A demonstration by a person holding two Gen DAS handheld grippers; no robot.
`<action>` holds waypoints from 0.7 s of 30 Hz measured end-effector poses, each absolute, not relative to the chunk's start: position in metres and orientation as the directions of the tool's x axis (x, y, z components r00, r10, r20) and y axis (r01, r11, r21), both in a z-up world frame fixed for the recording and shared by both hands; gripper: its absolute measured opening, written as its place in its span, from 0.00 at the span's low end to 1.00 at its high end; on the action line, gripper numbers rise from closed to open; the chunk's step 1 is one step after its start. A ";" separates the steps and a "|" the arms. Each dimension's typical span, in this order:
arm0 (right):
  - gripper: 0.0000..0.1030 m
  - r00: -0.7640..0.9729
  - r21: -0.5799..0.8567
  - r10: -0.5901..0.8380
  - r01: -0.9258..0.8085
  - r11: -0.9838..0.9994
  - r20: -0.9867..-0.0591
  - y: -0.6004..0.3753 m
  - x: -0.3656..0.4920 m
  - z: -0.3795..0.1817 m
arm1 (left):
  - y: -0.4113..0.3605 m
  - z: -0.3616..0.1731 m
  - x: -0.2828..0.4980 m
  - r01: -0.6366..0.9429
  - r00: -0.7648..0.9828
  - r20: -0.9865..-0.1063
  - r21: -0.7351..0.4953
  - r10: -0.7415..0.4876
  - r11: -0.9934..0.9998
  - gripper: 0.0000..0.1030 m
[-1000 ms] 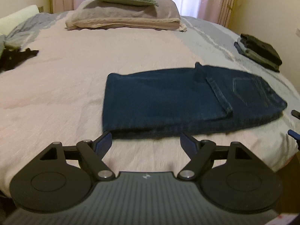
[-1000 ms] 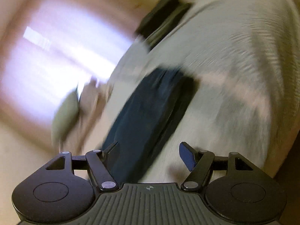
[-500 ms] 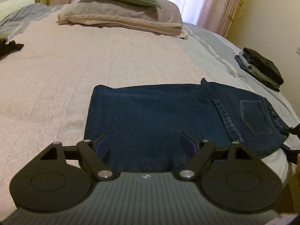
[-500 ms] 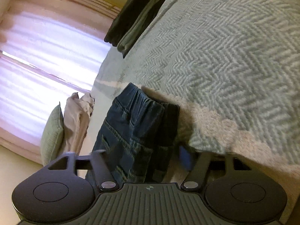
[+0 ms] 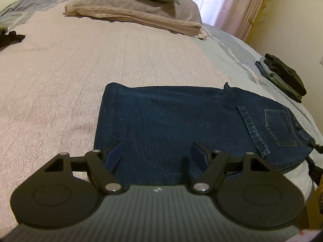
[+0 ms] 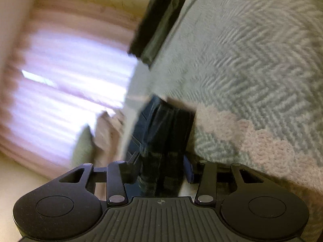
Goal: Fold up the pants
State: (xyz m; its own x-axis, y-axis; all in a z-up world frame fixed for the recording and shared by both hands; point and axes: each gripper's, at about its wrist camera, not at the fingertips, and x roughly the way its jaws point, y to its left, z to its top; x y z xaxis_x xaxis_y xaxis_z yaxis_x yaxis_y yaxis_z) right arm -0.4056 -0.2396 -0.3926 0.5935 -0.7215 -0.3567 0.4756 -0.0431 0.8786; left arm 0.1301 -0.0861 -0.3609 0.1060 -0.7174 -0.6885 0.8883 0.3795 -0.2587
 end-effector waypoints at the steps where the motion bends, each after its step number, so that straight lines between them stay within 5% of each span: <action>1: 0.41 0.586 0.869 -0.722 0.494 -0.042 -0.368 -0.239 -0.403 -0.388 | -0.087 -0.361 0.130 0.889 0.107 -0.688 -0.257 -0.718 0.379 0.69; 6: 0.44 0.613 0.889 -0.744 0.454 0.055 -0.267 -0.234 -0.395 -0.361 | -0.086 -0.361 0.130 0.887 0.099 -0.683 -0.269 -0.724 0.375 0.69; 10: 0.46 0.528 0.771 -0.694 0.633 -0.062 -0.489 -0.246 -0.380 -0.373 | -0.086 -0.361 0.131 0.887 0.095 -0.681 -0.273 -0.726 0.372 0.69; 13: 0.46 0.529 0.787 -0.726 0.617 -0.027 -0.440 -0.237 -0.381 -0.380 | -0.085 -0.360 0.133 0.885 0.094 -0.681 -0.277 -0.727 0.374 0.69; 21: 0.27 0.510 0.771 -0.721 0.635 -0.051 -0.468 -0.241 -0.380 -0.386 | -0.093 -0.369 0.130 0.911 0.101 -0.701 -0.220 -0.706 0.348 0.65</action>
State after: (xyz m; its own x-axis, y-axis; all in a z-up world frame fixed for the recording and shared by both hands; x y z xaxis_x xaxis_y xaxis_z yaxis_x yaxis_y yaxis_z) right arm -0.3796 -0.2411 -0.3856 0.5102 -0.7213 -0.4685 0.6350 -0.0514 0.7708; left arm 0.1305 -0.0928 -0.3693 0.1009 -0.7064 -0.7006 0.9113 0.3481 -0.2197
